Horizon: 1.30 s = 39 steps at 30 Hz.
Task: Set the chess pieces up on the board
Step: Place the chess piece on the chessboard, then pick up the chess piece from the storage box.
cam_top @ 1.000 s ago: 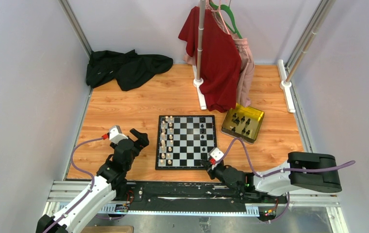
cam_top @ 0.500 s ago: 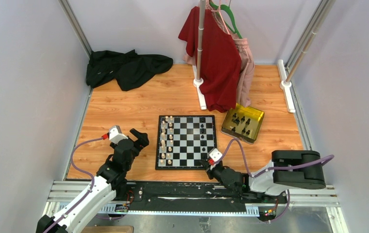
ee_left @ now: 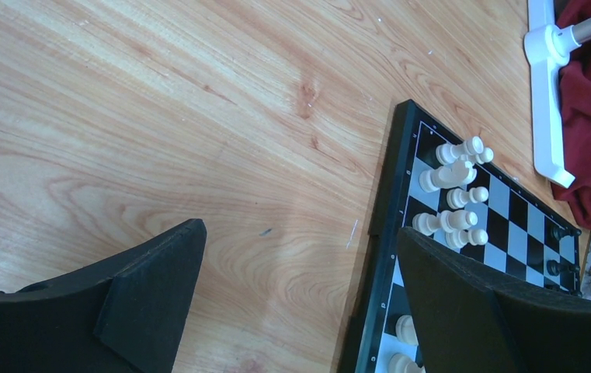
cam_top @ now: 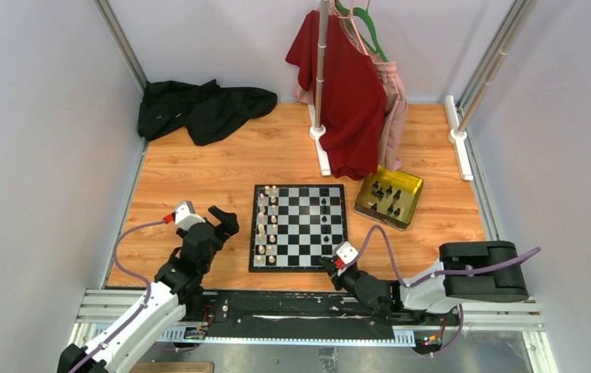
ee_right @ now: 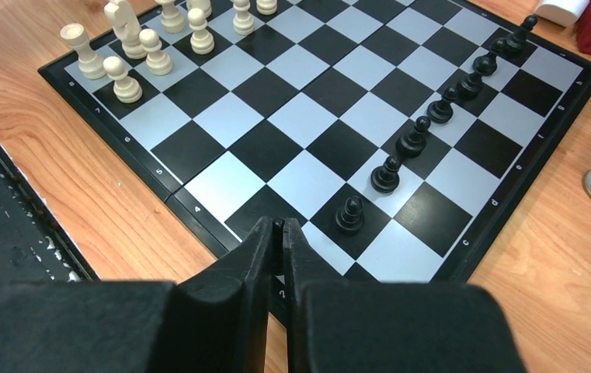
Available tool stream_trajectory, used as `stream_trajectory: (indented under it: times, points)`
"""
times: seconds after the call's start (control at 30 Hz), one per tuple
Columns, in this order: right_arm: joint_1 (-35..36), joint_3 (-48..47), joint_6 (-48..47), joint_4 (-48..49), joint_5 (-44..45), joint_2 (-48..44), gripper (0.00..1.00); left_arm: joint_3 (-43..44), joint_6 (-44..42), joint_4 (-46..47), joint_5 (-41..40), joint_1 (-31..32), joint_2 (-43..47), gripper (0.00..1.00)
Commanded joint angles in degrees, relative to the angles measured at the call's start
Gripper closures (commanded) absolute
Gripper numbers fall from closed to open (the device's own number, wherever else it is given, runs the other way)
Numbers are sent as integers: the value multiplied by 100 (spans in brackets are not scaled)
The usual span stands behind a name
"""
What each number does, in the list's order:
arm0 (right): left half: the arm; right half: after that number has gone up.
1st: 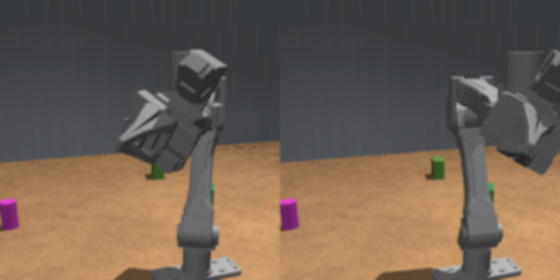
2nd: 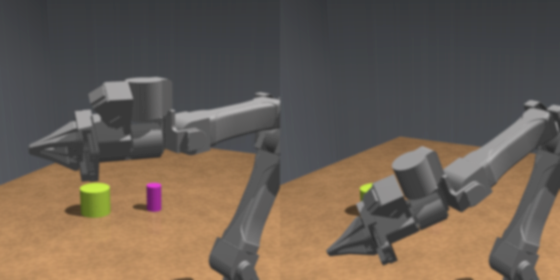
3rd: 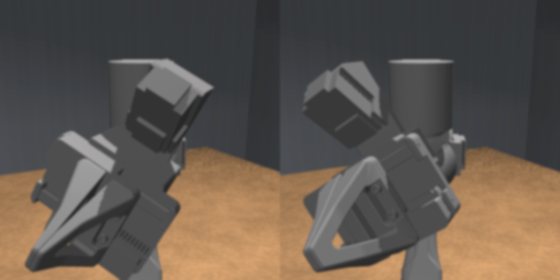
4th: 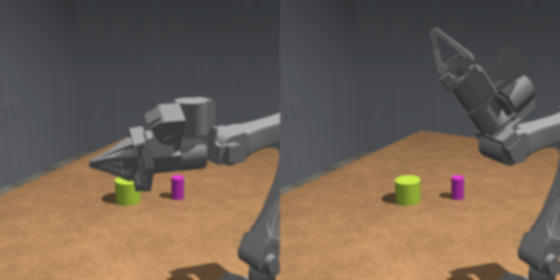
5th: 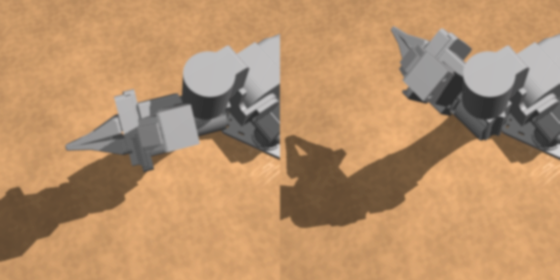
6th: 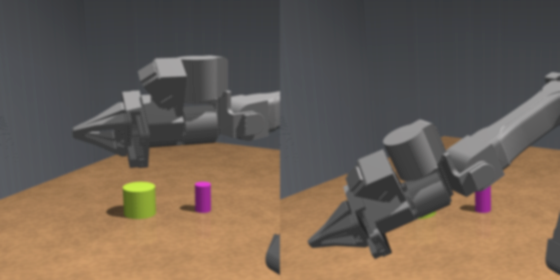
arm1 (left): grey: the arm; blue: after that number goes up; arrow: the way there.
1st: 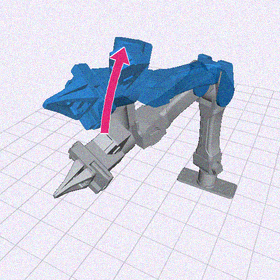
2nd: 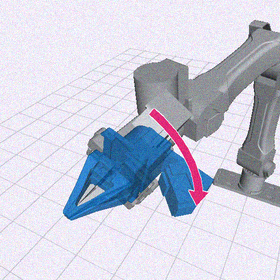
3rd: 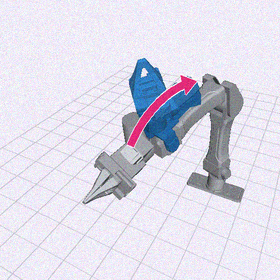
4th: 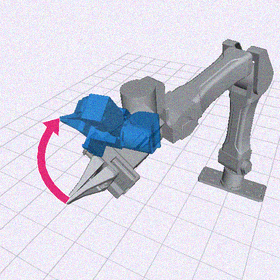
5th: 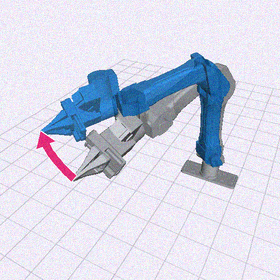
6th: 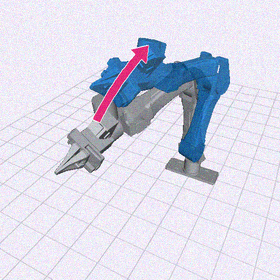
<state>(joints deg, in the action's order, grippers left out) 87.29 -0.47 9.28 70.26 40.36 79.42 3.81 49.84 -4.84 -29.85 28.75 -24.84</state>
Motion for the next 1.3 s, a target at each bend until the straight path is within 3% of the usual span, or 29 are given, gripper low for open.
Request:
stream_trajectory:
  times: [0.0, 0.77, 1.27]
  points:
    - [87, 431, 58, -299, 388, -329, 89, -57, -71, 99, -177, 73, 49, 0]
    - [87, 387, -133, -326, 531, -415, 78, -21, -80, 98, -302, 196, -12, 0]
    - [362, 169, -186, -2388, 893, -2310, 78, -21, -98, 106, -327, 226, 5, 0]
